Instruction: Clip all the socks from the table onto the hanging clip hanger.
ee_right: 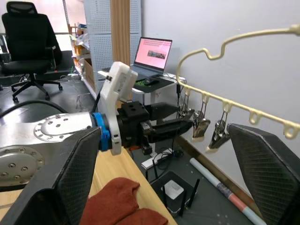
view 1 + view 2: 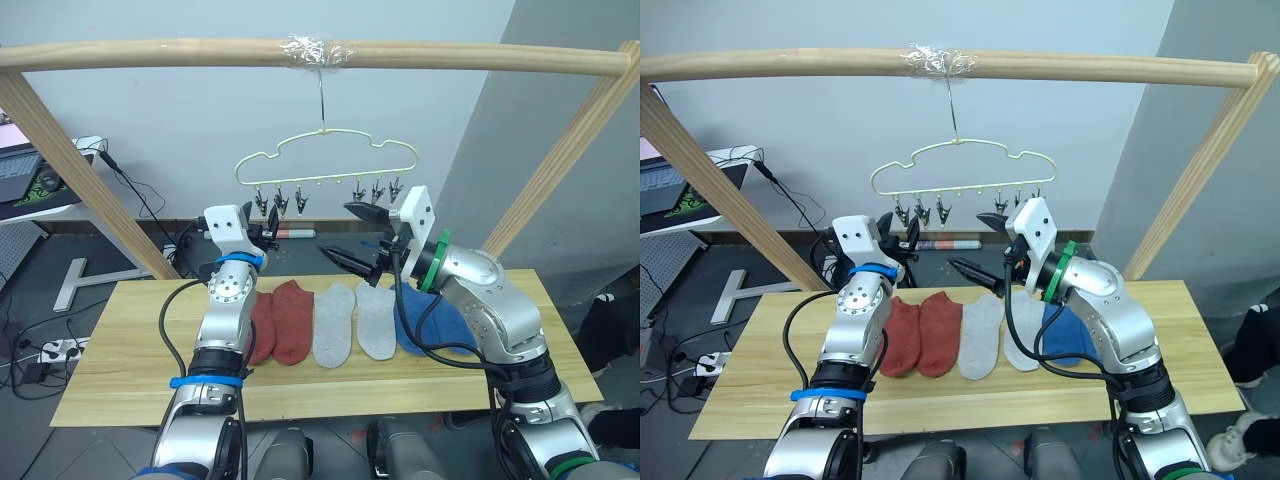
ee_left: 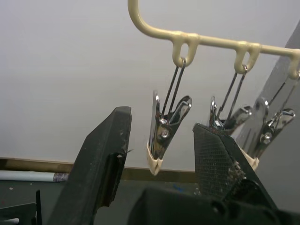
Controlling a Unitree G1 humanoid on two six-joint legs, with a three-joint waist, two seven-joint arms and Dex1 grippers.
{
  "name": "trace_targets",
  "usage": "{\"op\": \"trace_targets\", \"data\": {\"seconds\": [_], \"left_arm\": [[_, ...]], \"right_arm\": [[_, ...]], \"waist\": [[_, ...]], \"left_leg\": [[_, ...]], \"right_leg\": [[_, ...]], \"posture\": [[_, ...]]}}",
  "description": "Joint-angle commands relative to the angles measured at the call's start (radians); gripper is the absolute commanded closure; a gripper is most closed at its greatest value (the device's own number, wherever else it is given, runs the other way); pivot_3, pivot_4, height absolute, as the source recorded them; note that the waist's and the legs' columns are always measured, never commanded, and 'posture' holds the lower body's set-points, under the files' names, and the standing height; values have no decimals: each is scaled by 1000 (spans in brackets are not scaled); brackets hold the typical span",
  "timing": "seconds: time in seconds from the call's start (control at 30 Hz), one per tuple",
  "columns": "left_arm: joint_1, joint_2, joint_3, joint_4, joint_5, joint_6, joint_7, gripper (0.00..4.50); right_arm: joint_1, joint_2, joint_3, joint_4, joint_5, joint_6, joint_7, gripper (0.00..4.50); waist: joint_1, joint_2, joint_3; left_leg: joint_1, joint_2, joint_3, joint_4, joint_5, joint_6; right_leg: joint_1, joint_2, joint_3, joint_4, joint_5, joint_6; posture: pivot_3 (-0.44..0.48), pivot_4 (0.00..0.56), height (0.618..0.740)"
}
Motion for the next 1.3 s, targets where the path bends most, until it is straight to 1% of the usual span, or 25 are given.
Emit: {"op": "trace_targets", "data": {"seconds": [0.03,0.3,0.7,0.93,0.97,1.03,1.13,1.23,1.3], "left_arm": [[-31,6,7,-8,11,-33,13,2069],[-58,13,11,1,12,-39,19,2069],[-56,18,9,-3,12,-42,22,2069],[-58,11,5,3,-14,-17,-10,2069],[-57,10,4,2,-16,-15,-15,2446],[-56,10,3,2,-18,-13,-23,2873],[-61,10,4,8,-16,-12,-25,3808],[-61,8,7,5,-18,-11,-26,4417],[-64,10,10,6,-20,-10,-26,4488]], "right_arm": [[-19,-5,-20,-44,25,3,1,0],[-22,-6,-19,-46,34,5,-6,0],[-28,-3,-20,-50,42,11,-12,0],[-25,0,-24,-52,45,16,-18,0],[-24,-1,-24,-52,45,16,-18,0],[-23,-2,-24,-50,42,13,-17,0],[-19,-2,-24,-45,38,8,-19,0],[-13,-2,-24,-54,41,13,-21,0],[-9,-4,-23,-59,42,15,-22,0]], "waist": [[0,0,2],[0,0,4],[0,0,5],[0,0,5],[0,0,5],[0,0,5],[0,0,6],[0,0,6],[0,0,6]], "left_leg": [[0,0,0,0,0,0],[0,0,-1,0,0,0],[0,0,-2,0,0,0],[0,0,-3,0,0,0],[0,0,-3,0,0,0],[-1,0,-3,0,0,0],[-1,0,-3,0,0,0],[-1,0,-3,0,0,0],[-1,0,-3,0,0,0]], "right_leg": [[0,0,0,0,0,0],[0,0,0,0,0,0],[0,0,0,0,0,0],[0,0,0,0,0,0],[0,0,0,0,0,0],[0,0,0,0,0,0],[-1,0,0,0,0,0],[-1,0,0,0,0,0],[-1,0,0,0,0,0]], "posture": [[-37,191,740],[-35,192,740],[-33,190,740],[-36,183,740],[-36,183,740],[-38,183,740],[-38,183,740],[-36,182,740],[-35,182,740]]}}
